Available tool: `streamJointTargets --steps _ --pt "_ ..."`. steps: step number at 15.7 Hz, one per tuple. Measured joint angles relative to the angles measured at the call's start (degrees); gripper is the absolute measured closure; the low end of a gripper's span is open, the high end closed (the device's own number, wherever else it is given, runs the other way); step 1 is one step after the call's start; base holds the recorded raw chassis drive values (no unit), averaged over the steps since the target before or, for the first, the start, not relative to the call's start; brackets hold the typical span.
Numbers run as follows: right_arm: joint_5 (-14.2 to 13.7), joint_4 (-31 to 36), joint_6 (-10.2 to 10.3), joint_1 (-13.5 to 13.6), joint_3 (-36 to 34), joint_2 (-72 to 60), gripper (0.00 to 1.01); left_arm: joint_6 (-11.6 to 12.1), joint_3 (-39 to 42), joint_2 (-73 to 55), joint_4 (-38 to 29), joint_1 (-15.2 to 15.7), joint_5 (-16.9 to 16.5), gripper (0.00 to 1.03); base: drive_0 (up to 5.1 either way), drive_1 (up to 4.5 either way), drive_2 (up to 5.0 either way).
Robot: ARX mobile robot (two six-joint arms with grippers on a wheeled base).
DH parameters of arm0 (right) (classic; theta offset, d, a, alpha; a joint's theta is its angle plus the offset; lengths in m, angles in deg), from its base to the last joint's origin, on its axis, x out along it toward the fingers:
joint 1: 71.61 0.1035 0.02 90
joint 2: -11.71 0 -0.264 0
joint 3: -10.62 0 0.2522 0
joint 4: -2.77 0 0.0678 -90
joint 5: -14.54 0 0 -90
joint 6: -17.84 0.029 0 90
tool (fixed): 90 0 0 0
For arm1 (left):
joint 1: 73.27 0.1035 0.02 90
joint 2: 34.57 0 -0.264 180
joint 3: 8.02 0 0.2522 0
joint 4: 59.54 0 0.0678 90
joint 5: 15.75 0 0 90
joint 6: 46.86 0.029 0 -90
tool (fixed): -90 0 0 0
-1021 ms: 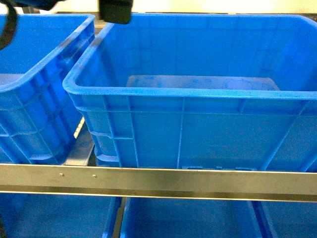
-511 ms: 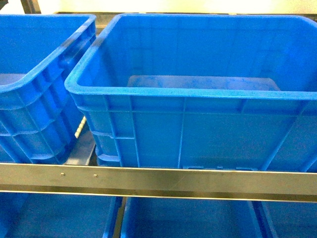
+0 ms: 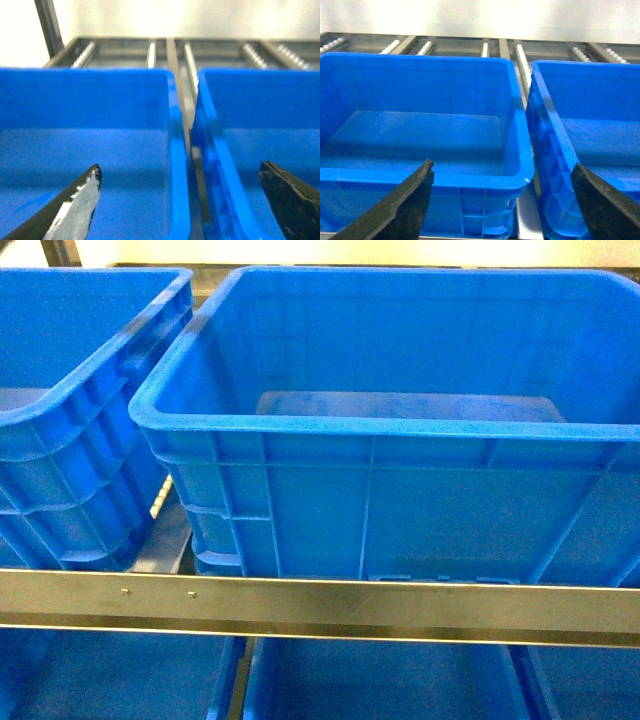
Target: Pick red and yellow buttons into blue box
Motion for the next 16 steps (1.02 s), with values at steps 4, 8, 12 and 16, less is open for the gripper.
streamJointTargets --steps 4,8,12,16 --pt "-1.36 0.48 -0.02 0.24 -6.75 5.90 0.63 1.33 11.28 8.35 -3.65 5.31 -5.25 0.58 0.0 0.00 0.0" --pt "-1.36 -1.07 -0.20 0.24 -10.88 11.96 0.99 1.44 17.77 16.72 -2.14 8.96 -9.14 1.01 0.0 0.00 0.0" --pt "-1.40 -4.11 -0.20 0.24 -13.46 17.31 0.99 1.57 21.53 24.52 1.77 14.91 -14.97 1.01 0.0 0.00 0.0" --pt "-1.42 -4.76 -0.22 0.24 -15.65 21.66 0.99 1.57 23.65 31.50 6.56 14.62 -15.08 1.01 0.0 0.00 0.0"
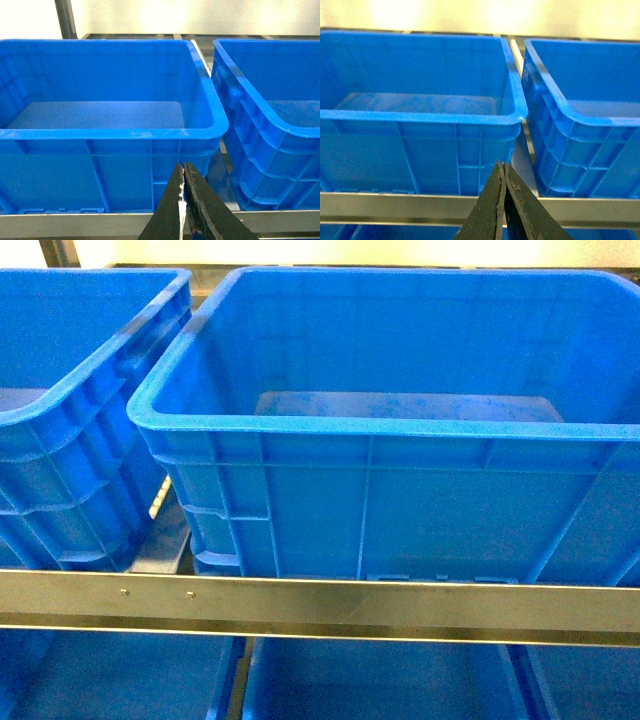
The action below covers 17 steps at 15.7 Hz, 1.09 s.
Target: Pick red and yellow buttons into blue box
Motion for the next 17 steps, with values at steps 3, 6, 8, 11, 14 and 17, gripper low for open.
streamJointTargets --steps 3,6,8,11,14,17 --pt "0.00 -2.67 0.00 0.00 -0.24 2.71 0.99 0.02 1.70 2.45 0.26 0.00 0.02 1.01 0.0 0.00 0.0" --pt "0.02 -3.78 0.00 0.00 -0.24 3.76 0.99 0.02 1.70 4.26 1.99 0.00 0.00 1.01 0.0 0.00 0.0" --pt "0.04 -14.97 0.00 0.00 -0.22 12.26 0.99 0.02 1.70 8.72 5.88 0.00 0.02 1.01 0.0 0.00 0.0" --pt "-0.04 -14.71 0.00 0.00 -0.17 14.14 0.99 0.02 1.70 12.57 9.70 0.00 0.02 1.01 0.0 0.00 0.0" --pt "-0.04 -14.69 0.00 0.00 -0.20 14.14 0.99 0.02 1.70 15.65 12.85 0.00 0.02 1.01 0.0 0.00 0.0" --pt "0.00 -14.73 0.00 0.00 -0.20 14.12 0.99 0.17 1.66 24.83 23.34 0.00 0.04 1.01 0.0 0.00 0.0"
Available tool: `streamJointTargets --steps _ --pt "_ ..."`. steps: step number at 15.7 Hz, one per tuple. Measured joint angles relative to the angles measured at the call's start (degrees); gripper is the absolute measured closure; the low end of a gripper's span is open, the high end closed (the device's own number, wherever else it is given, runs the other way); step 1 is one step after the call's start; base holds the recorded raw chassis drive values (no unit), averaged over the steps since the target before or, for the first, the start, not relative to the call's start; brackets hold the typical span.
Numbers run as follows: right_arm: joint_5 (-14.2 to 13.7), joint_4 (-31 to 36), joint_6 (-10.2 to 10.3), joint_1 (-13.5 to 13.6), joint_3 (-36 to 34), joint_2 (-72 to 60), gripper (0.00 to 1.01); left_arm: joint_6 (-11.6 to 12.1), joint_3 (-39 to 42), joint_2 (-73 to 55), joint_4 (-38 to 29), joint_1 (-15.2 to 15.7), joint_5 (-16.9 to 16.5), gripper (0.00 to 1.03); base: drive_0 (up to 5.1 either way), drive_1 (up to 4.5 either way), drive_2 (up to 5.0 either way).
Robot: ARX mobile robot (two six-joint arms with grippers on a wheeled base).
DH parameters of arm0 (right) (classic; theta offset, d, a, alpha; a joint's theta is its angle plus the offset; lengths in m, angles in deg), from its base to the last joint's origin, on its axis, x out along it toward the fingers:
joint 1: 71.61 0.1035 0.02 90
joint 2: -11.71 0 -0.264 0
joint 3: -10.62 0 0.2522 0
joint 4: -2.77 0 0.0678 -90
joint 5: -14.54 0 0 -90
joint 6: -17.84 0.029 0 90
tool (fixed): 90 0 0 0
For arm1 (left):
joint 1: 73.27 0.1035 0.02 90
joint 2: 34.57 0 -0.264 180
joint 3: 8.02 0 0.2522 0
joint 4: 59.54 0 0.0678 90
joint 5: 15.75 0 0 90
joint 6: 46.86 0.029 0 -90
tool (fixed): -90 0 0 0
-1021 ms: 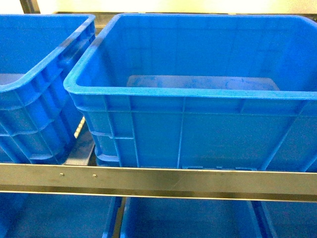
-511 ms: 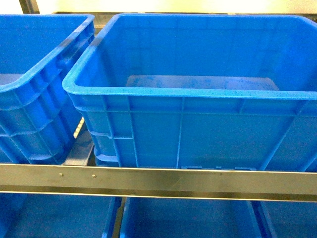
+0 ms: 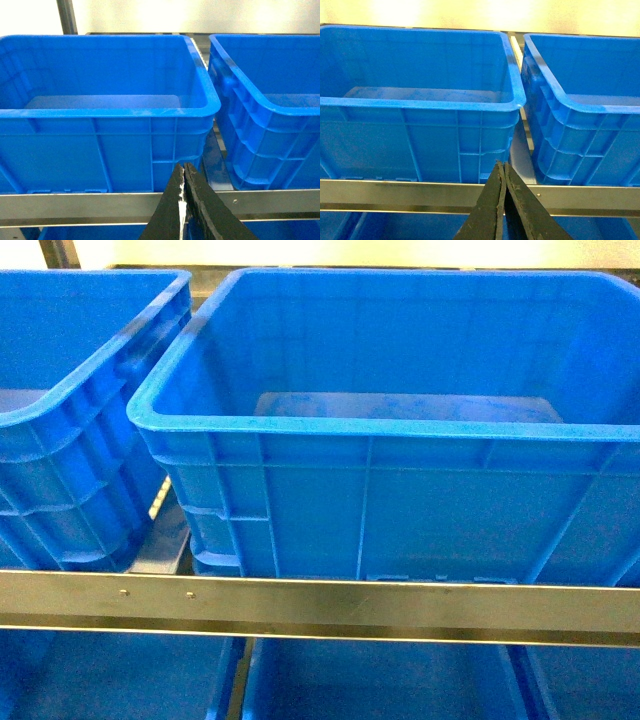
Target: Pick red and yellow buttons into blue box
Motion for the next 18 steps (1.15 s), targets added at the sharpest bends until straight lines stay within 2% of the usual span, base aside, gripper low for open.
streamJointTargets --steps 6,7,11,12,14,15,16,18 --pt "0.00 0.02 0.00 0.00 0.00 0.00 0.99 0.00 0.00 0.02 -0.33 0.00 -0.02 1.01 0.0 0.00 0.0" --pt "0.00 0.02 -0.02 0.00 0.00 0.00 0.95 -0.02 0.00 0.02 -0.31 0.00 0.00 0.96 0.0 0.00 0.0" --pt "-0.02 0.02 -0.02 0.00 0.00 0.00 0.43 -0.02 0.00 0.02 -0.33 0.00 -0.02 0.47 0.0 0.00 0.0" --pt "0.00 0.02 -0.02 0.00 0.00 0.00 0.34 0.00 0.00 0.02 -0.33 0.00 -0.02 0.37 0.0 0.00 0.0" --pt "-0.02 0.02 -0.02 0.00 0.00 0.00 0.08 -0.02 0.00 0.02 -0.33 0.00 -0.02 0.11 0.0 0.00 0.0" --pt "0.00 0.02 0.00 0.00 0.00 0.00 0.01 0.02 0.00 0.02 -0.33 0.00 -0.02 0.03 0.0 0.00 0.0" --pt "0.00 0.02 0.00 0.00 0.00 0.00 0.04 0.00 0.00 0.02 -0.33 0.00 -0.02 0.06 0.0 0.00 0.0" --pt "-0.02 0.02 0.00 0.00 0.00 0.00 0.03 0.02 0.00 0.02 -0.33 0.00 -0.02 0.05 0.0 0.00 0.0"
